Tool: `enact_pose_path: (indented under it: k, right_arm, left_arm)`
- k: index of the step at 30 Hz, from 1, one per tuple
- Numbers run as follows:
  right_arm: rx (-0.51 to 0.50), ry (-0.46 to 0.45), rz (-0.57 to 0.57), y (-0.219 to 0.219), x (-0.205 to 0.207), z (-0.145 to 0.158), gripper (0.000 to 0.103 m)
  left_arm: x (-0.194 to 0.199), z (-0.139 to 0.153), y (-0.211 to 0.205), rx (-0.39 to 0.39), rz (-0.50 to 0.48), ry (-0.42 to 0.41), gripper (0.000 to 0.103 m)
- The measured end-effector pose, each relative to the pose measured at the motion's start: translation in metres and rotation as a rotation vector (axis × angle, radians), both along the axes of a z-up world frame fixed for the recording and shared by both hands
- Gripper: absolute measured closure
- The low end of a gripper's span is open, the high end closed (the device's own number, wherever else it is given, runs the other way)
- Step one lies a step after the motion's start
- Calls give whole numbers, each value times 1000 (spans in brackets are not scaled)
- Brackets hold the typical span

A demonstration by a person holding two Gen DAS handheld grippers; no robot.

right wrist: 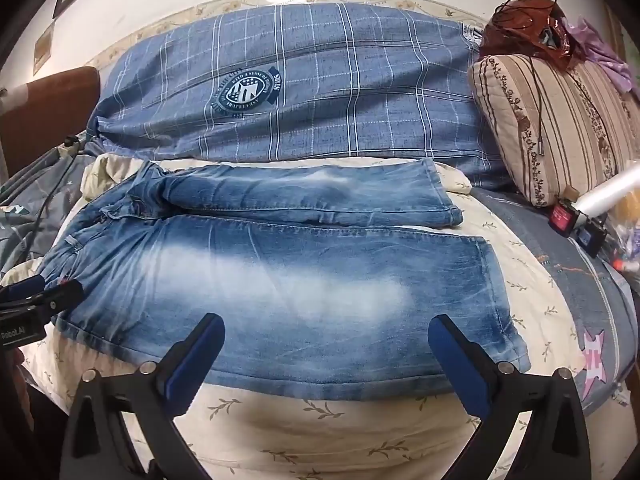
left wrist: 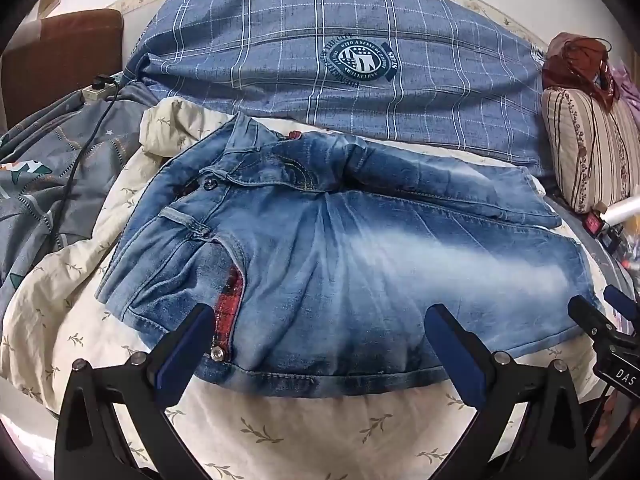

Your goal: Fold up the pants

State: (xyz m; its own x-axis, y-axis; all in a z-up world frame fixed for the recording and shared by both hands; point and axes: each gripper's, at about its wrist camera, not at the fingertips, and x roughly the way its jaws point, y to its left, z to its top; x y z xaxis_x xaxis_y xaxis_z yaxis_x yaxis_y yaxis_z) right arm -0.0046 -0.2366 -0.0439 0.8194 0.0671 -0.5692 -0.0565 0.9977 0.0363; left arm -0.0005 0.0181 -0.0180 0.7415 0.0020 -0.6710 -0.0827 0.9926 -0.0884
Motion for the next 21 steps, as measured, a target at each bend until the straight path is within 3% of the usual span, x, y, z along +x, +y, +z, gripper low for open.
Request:
enact_pose_path:
  k: [21]
  right_arm:
    - [4,-20,-3,-4,-3,3,0]
  left_arm:
    - [-1,-2,0,13,-2,-9,0]
